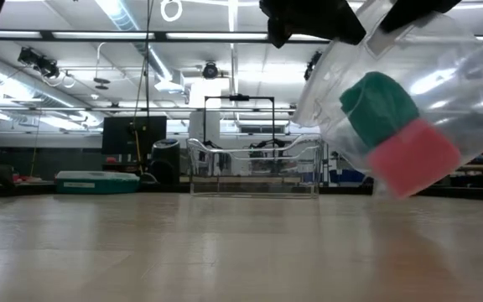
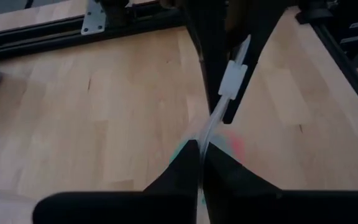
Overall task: Roll bandage
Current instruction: Close the transparent zip bag
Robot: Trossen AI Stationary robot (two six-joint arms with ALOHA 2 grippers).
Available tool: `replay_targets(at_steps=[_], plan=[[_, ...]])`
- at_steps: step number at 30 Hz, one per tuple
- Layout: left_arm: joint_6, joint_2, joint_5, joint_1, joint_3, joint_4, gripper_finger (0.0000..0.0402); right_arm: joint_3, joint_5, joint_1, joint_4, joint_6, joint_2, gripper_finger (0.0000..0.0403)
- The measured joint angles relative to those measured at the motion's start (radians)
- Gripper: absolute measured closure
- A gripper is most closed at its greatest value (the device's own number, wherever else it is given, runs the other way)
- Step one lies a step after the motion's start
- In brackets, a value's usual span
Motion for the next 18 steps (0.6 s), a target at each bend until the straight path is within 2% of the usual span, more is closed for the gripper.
replay_targets(at_steps=[4,9,13,18], plan=[[0.015,-0.002,0.018,-0.004,0.000,0.023,0.0358,0.000,-0.011,0.000,0.000,0.000,0.000,0.0402],[0.024,-0.031,0.037,-0.005,0.001,0.073,0.0284,0.000,-0.013,0.000,0.000,0.001,0.000,0.0403],[0.011,-0.028,0.093,-0.005,0.001,0.101,0.0233,0.000,-0.014,0.000,0.003,0.001,0.000,0.0403],[0.008,-0.024,0.066,-0.005,0.001,0.101,0.0221,0.000,-0.014,0.000,0.026,-0.017,-0.001,0.0403]])
